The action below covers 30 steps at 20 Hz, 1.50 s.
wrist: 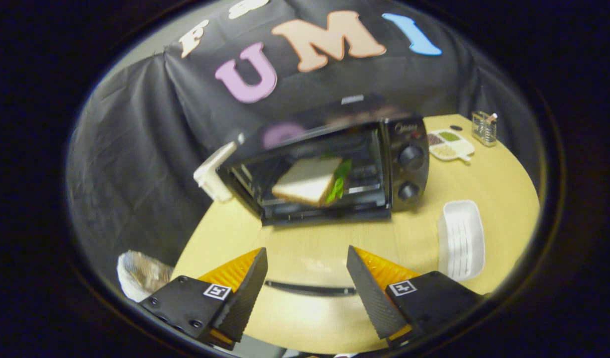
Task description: Open the toaster oven, put the food inside, and close the toaster oven door.
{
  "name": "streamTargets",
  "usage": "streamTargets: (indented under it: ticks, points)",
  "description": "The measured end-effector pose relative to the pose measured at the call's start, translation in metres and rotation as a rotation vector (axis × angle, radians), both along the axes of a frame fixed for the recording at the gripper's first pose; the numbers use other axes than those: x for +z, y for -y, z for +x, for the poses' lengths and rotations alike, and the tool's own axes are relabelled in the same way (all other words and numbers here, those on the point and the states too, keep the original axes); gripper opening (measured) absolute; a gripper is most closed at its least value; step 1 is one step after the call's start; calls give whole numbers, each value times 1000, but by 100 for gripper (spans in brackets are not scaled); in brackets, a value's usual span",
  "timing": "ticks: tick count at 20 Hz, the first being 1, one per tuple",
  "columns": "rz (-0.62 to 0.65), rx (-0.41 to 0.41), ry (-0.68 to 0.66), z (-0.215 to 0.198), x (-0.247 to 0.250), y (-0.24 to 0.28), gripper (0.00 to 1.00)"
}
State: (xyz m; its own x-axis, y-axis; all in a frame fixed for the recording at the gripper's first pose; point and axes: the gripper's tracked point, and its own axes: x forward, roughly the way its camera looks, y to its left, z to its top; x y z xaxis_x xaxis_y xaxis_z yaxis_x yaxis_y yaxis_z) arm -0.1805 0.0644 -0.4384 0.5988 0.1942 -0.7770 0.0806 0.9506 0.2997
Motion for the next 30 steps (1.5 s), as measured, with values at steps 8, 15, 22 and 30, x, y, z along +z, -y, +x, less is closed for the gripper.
streamTargets:
  ticks: [8,15,22,30]
  points:
    - [-70,102,-229,-54,-43,16,99]
    - [-121,110,-353,-66,-84,30,99]
    - [-95,92,-279,-47,-68,35,98]
    - [-114,105,-49,1,1,35,99]
